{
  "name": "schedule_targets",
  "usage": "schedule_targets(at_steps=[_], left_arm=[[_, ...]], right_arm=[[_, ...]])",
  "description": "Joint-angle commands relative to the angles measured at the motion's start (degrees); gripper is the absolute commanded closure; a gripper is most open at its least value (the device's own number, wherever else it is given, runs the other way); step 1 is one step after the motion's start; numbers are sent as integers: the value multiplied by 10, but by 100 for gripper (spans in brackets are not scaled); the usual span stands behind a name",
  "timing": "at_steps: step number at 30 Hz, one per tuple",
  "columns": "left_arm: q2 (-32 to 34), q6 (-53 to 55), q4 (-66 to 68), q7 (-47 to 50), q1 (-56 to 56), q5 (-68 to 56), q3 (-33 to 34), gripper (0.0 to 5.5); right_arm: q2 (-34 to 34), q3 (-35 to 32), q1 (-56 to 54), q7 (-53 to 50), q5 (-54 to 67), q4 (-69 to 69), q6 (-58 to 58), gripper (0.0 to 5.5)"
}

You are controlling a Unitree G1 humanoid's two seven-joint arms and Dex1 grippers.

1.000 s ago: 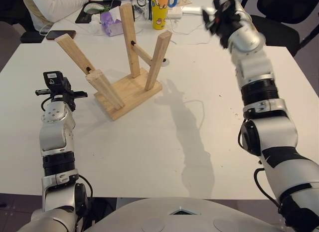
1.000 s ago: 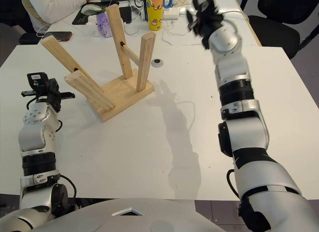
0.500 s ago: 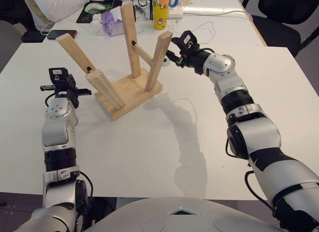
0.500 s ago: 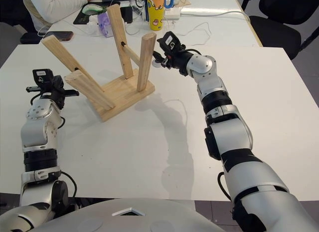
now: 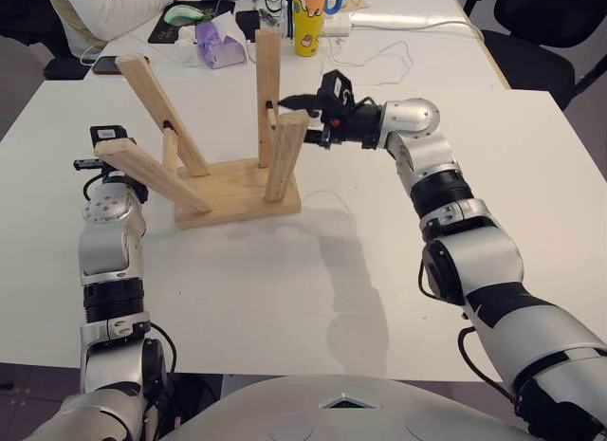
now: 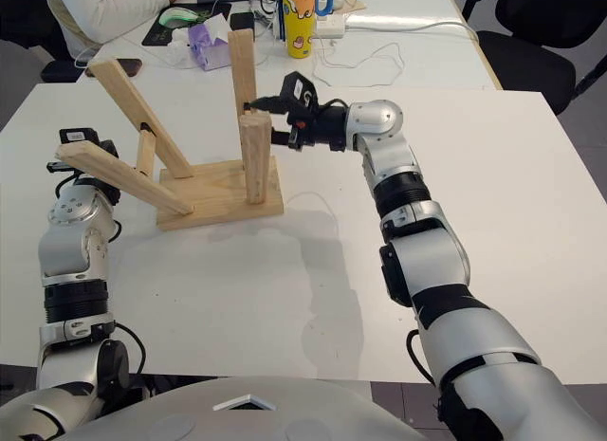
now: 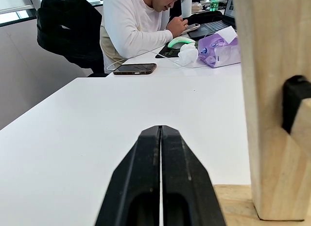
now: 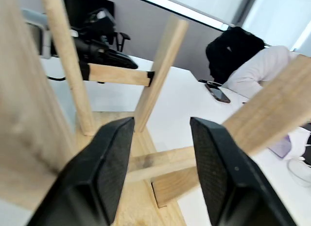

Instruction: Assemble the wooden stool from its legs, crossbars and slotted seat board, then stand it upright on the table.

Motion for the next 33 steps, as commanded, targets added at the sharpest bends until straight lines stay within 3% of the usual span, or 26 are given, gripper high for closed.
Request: schedule_targets(at_steps=[1,8,14,16,22,33], left_arm=[[4,-4,5,-5,1,2,5,550],[-6,0,-14,-19,9,-4,-8,550],[-5,7,-24,-24,16,0,-13,550],[-4,10,-26,-25,16,0,-12,550],[-6,12,-26,-27,14,3,-17,550],[-11,20,-44,-25,17,2,-21,550]], right_arm=[[-42,18,72,52,14,-118,68,338],[-84,15,167,43,54,-309,183,338],[-34,-66,140,-196,30,-265,141,338],[-14,-85,110,-235,47,-246,134,338],[29,-99,21,-159,145,-216,174,338],[25,-58,-45,-42,122,-83,162,338]])
